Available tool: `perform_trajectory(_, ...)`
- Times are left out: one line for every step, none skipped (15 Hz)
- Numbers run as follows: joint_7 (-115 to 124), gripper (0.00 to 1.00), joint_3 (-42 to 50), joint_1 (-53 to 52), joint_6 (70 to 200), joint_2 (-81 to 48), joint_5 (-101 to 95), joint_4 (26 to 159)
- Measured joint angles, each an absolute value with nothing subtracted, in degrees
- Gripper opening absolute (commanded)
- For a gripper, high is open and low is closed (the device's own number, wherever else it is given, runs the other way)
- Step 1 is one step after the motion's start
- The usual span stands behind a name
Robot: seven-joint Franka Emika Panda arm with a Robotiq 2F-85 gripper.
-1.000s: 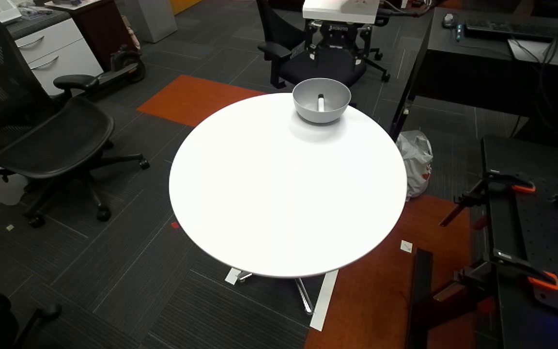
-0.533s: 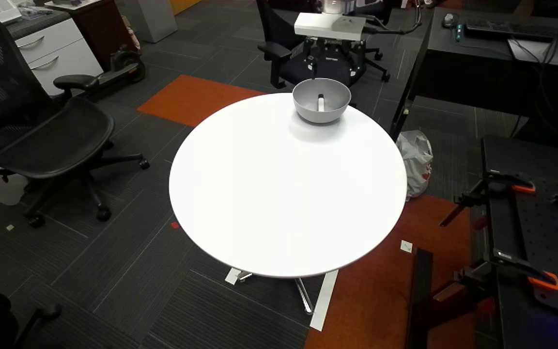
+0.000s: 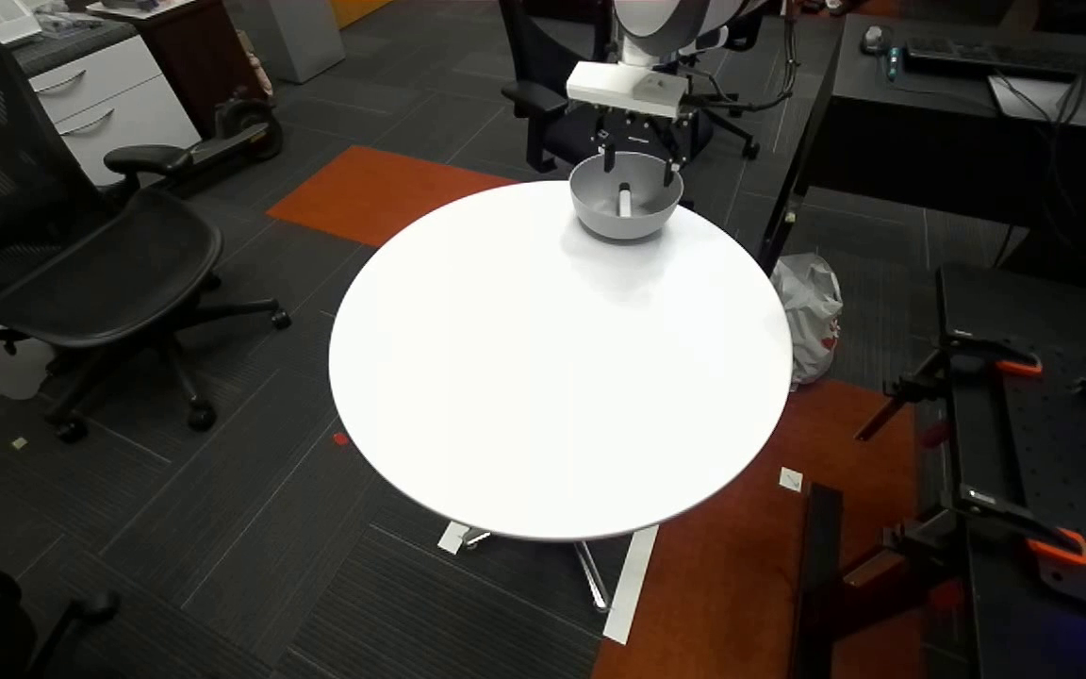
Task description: Remove the marker from the bowl and put it on the table
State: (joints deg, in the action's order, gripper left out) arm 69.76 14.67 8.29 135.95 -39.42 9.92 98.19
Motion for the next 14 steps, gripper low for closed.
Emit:
perform_trajectory(69.8,1.0,14.7,8.5,136.5,-40.3,10.2,97.7)
perform_trajectory(69.8,1.0,14.7,8.6,136.9,-41.1,10.3,97.2)
perform_trajectory(69.8,1.0,14.7,8.7,137.1,-41.8,10.3,96.7)
perform_trajectory(69.8,1.0,14.7,8.7,137.2,-42.5,10.3,96.2)
perform_trajectory(69.8,1.0,14.6,8.7,137.3,-43.2,10.3,95.6)
perform_trajectory(69.8,1.0,14.6,8.7,137.3,-43.8,10.3,95.1)
perform_trajectory(69.8,1.0,14.6,8.7,137.3,-44.3,10.3,94.6)
perform_trajectory(69.8,0.75,14.6,8.7,137.3,-44.8,10.3,94.2)
perform_trajectory(69.8,0.74,14.6,8.7,137.3,-45.3,10.3,93.8)
perform_trajectory(69.8,0.68,14.6,8.7,137.3,-45.7,10.3,93.4)
perform_trajectory(69.8,0.59,14.6,8.7,137.3,-46.1,10.3,93.0)
perform_trajectory(69.8,0.52,14.6,8.7,137.3,-46.5,10.3,92.7)
perform_trajectory(69.8,0.43,14.6,8.7,137.3,-46.7,10.4,92.4)
perform_trajectory(69.8,0.36,14.6,8.8,137.3,-47.0,10.4,92.1)
